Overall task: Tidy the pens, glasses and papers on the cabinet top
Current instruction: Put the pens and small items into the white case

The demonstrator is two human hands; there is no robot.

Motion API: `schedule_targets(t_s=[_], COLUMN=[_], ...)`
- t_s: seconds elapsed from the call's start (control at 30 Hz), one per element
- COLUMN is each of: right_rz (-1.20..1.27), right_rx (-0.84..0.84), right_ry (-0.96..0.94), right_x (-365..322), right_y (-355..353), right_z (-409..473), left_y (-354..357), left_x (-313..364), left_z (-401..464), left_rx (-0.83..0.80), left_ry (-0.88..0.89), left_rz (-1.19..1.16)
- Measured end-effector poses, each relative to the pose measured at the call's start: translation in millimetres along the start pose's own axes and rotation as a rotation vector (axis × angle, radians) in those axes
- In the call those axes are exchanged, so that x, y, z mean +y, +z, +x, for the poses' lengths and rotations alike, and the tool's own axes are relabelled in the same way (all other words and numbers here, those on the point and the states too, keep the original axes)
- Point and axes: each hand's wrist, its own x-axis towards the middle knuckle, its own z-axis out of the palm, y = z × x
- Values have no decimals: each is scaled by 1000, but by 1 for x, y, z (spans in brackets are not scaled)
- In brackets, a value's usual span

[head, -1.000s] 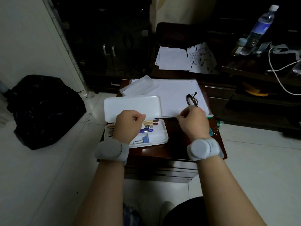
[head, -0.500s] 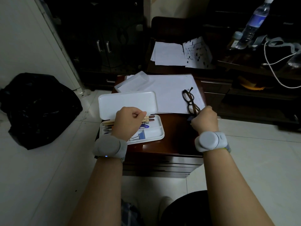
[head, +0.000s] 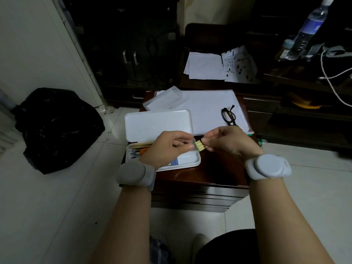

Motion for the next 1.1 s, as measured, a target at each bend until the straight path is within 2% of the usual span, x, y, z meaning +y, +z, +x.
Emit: schedule_targets(t_s=[0.13,0.3,0.5,0.73,0.87,1.1], right_rz=[73,147,18,-200,-149,-61], right_rx=[-124,-103,-56,4,-39,-161], right_ry=[-20,-46,-146,-319,-366,-328], right_x=[-1,1,3,1,-4,-7], right_y=[10,17,20,23,23,15], right_z=[2,5,8,5,-1,-6], left_y=[2,-1,1,0,-1,-3], left_x=[2,0,-1,-2,-2,2], left_z=[0,0,1,0,1,0], left_rx=[-39,-10,11,140,193,218], left_ry=[58,28,6,-3,6,56], left_rz=[10,5,98,174,155,169])
